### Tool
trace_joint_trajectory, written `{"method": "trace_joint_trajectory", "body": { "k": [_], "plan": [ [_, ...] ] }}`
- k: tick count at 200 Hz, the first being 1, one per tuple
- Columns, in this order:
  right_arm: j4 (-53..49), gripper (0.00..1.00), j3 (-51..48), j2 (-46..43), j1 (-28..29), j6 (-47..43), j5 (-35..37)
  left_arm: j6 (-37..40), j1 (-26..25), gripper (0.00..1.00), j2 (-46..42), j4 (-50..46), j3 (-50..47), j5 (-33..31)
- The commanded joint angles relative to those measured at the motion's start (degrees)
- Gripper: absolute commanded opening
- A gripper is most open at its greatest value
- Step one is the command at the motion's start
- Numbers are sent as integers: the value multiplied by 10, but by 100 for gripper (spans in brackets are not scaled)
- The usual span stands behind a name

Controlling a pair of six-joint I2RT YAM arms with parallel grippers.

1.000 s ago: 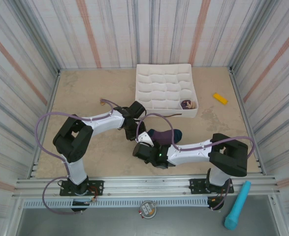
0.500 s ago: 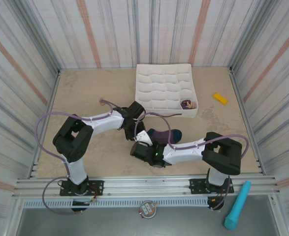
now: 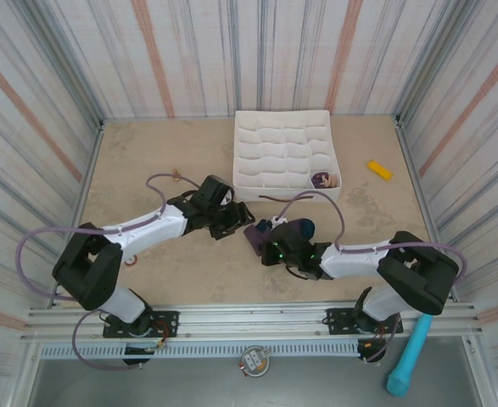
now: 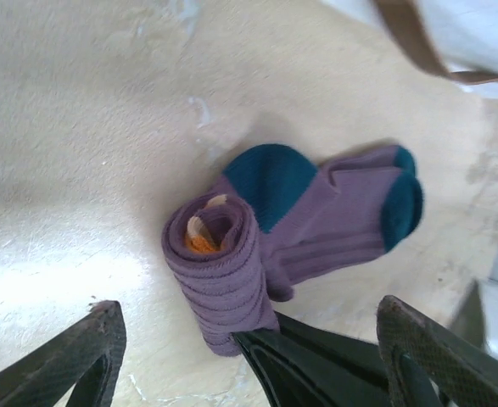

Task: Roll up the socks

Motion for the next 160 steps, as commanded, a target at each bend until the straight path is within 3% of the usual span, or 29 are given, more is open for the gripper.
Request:
{"method": "trace_joint_trajectory", "body": {
  "k": [1, 83, 160],
  "plan": [
    [-12, 0, -56, 11, -51, 61, -138, 17, 4, 80, -17, 65, -36, -7],
    [130, 0, -106, 79, -213, 175, -346, 57, -28, 63, 57, 85, -17, -1],
    [157, 0, -121, 102, -246, 219, -366, 57, -62, 57, 149, 81, 36, -13]
  ]
}}
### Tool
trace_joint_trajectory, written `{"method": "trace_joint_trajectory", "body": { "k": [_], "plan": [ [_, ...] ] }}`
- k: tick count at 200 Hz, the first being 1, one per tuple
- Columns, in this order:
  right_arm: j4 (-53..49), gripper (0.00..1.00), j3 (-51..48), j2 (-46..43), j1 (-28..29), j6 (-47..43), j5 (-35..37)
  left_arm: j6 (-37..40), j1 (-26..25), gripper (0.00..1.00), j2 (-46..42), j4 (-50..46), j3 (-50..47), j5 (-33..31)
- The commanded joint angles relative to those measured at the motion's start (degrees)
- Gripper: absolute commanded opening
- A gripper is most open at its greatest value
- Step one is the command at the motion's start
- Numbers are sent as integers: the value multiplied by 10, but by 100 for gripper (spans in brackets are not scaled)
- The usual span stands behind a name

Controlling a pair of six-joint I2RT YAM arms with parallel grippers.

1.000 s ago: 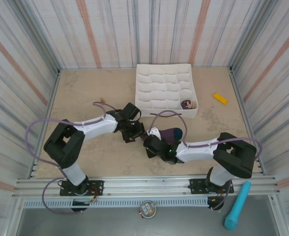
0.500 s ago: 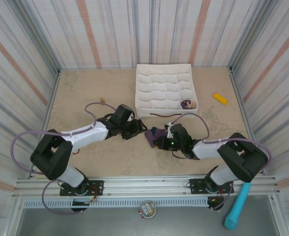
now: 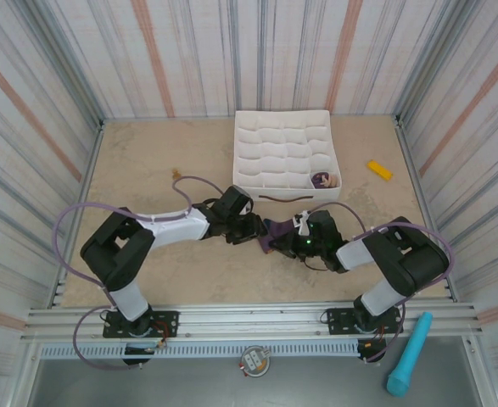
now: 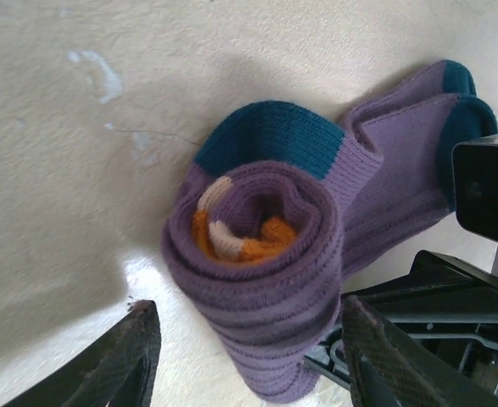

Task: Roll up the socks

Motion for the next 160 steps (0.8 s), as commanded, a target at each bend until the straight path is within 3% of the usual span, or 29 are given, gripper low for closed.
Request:
{"method": "trace_joint_trajectory", "body": {
  "k": [1, 32, 51, 63, 74, 83, 91, 120, 160],
  "plan": [
    [-82, 0, -25, 25, -10, 24, 12, 8, -2, 56, 26, 4, 12, -9],
    [-73, 0, -28, 34, -18, 24, 1, -10, -2, 48, 53, -5, 19, -11],
    [-73, 0, -26, 33, -20, 20, -1, -15, -2, 34, 69, -32, 35, -14],
    [-98, 10, -17, 22, -16, 2, 0, -16, -2, 20, 74, -50, 46, -11],
    [-163, 27, 5, -3, -2, -30, 15, -14, -2, 12, 77, -70, 60, -8],
    [-249, 39, 31, -37, 18, -67, 48, -9, -2, 5, 80, -93, 74, -6],
    [-315, 43, 55, -68, 39, -96, 87, -5, -1, 0, 81, -127, 90, -9],
    [-450, 61, 104, -164, 89, -152, 200, -4, 7, 0, 71, -213, 118, -15],
    [-572, 69, 170, -229, 216, -224, 428, 3, 20, 0, 46, -299, 133, -14]
  ]
}}
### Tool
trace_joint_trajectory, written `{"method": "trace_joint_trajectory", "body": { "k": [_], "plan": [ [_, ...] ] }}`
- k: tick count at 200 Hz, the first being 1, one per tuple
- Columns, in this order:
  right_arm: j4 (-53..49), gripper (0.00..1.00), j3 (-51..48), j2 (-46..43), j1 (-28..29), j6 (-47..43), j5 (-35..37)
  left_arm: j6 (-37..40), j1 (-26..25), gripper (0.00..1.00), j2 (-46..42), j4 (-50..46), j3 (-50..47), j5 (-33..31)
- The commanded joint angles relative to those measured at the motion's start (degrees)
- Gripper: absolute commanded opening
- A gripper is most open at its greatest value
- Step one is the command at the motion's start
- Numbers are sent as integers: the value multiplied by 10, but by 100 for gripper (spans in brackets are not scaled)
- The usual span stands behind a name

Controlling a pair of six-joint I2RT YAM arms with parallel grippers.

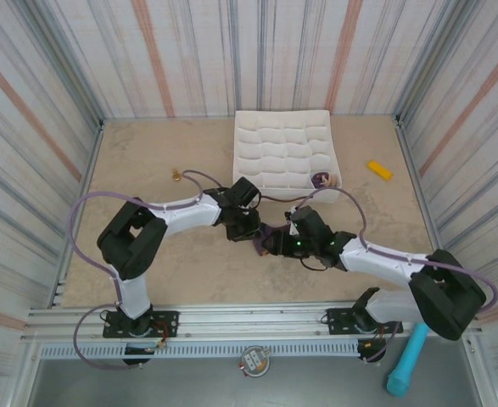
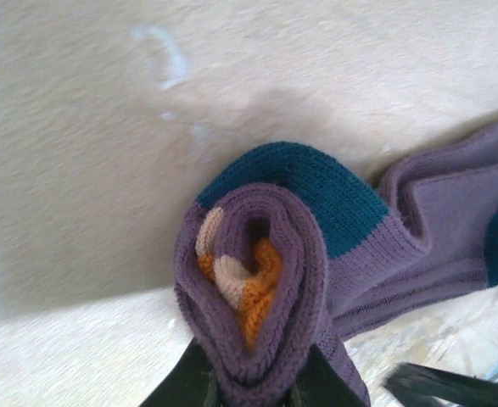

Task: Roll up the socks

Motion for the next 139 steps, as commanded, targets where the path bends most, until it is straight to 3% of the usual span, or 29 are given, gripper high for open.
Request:
{"method": "trace_joint_trajectory", "body": {
  "k": [1, 32, 62, 139],
  "plan": [
    [-135, 69, 36, -26, 68, -74, 186, 12, 9, 0, -21, -105, 10, -13],
    [-107, 69, 45, -11, 172, -125, 330, 9, 13, 0, -23, -120, 10, -2],
    [-53, 69, 59, 50, 233, -170, 391, 3, 13, 0, -13, -114, 10, 16],
    [20, 66, 112, 188, 262, -215, 439, -4, 14, 0, -4, -107, 7, 33]
  ]
}}
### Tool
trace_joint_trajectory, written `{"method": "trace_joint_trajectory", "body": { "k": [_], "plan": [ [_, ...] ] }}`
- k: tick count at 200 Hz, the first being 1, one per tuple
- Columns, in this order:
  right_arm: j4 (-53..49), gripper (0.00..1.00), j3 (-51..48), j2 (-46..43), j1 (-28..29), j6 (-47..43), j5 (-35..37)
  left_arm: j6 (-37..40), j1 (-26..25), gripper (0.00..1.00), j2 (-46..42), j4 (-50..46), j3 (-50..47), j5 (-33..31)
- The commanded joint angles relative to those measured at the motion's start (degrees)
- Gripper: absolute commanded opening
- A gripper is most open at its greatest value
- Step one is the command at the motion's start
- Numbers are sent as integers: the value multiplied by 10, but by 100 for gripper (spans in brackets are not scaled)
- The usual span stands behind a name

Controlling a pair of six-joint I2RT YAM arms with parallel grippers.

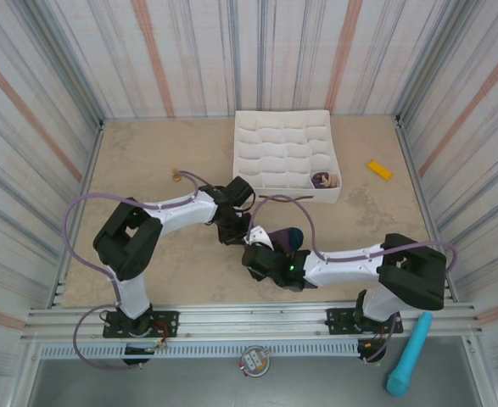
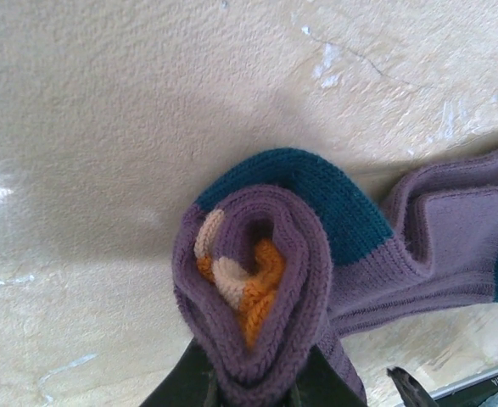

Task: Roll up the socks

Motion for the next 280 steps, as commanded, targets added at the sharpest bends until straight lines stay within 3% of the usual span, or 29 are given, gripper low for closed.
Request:
{"method": "trace_joint_trajectory", "body": {
  "k": [1, 55, 100, 140, 148, 175, 217, 280],
  "plan": [
    [22, 66, 22, 28, 3, -25, 43, -5, 2, 0, 8, -23, 2, 10],
    [-2, 51, 25, 61, 7, 6, 52, -8, 7, 0, 9, -16, -4, 17],
    [-38, 21, 11, 66, 9, 58, 31, -15, 16, 0, 6, 7, -20, 29],
    [8, 4, -64, 16, -11, 120, -45, -20, 19, 58, -28, 54, -41, 30],
    [27, 2, -85, 3, -22, 131, -70, -27, 21, 65, -44, 66, -49, 23],
    [113, 0, -163, -43, -78, 167, -178, -42, 33, 77, -100, 154, -92, 30],
    [228, 0, -266, -106, -197, 231, -334, -7, 38, 79, -172, 247, -143, 19],
    [209, 0, -301, -126, -295, 308, -429, 21, 9, 71, -144, 242, -140, 10]
  ]
}}
